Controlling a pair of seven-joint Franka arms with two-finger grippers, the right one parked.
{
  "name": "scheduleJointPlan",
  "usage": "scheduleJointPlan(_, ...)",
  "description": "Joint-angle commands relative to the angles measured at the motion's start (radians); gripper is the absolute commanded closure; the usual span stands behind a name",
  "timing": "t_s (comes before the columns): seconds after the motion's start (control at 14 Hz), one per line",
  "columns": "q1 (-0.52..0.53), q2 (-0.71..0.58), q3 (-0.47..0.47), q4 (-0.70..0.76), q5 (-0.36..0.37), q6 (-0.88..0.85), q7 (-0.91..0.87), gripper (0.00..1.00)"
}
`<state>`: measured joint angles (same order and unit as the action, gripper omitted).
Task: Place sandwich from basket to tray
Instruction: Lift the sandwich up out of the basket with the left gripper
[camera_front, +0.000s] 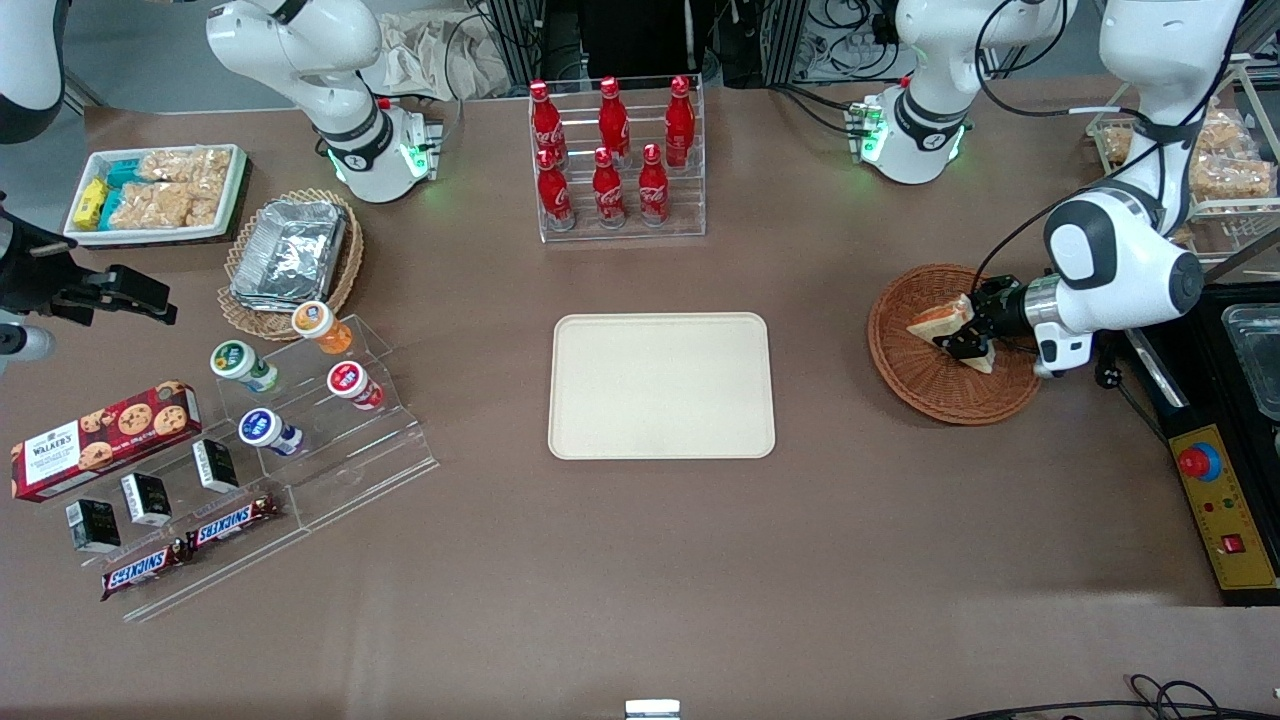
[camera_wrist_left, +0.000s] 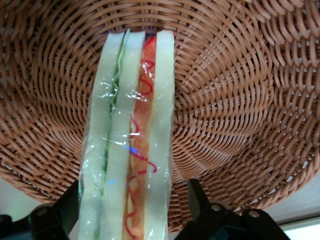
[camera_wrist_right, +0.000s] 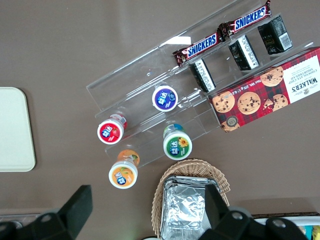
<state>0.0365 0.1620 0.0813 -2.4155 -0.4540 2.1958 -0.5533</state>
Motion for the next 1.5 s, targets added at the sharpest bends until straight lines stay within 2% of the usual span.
scheduleJointPlan(0.0,0.003,0.001,-0.006,0.003,-0.015,0.01,-0.049,0.35)
scheduleJointPlan(0.07,0.003,0.002,-0.006,0.007,-0.023,0.01,-0.098,0.44)
scheduleJointPlan(0.21,0.0,0.002,-0.008,0.01,-0.037,0.009,-0.132,0.73)
scheduleJointPlan(0.57,-0.001,-0.019,-0.011,0.022,-0.028,-0.007,-0.137,0.74)
scheduleJointPlan(0.86,-0.001,-0.107,-0.008,0.09,0.006,-0.158,-0.139,0.74)
scheduleJointPlan(1.29,-0.003,-0.131,-0.011,0.39,0.173,-0.506,-0.169,0.74)
scheduleJointPlan(1.43,-0.012,-0.124,-0.015,0.502,0.19,-0.605,-0.166,0.74)
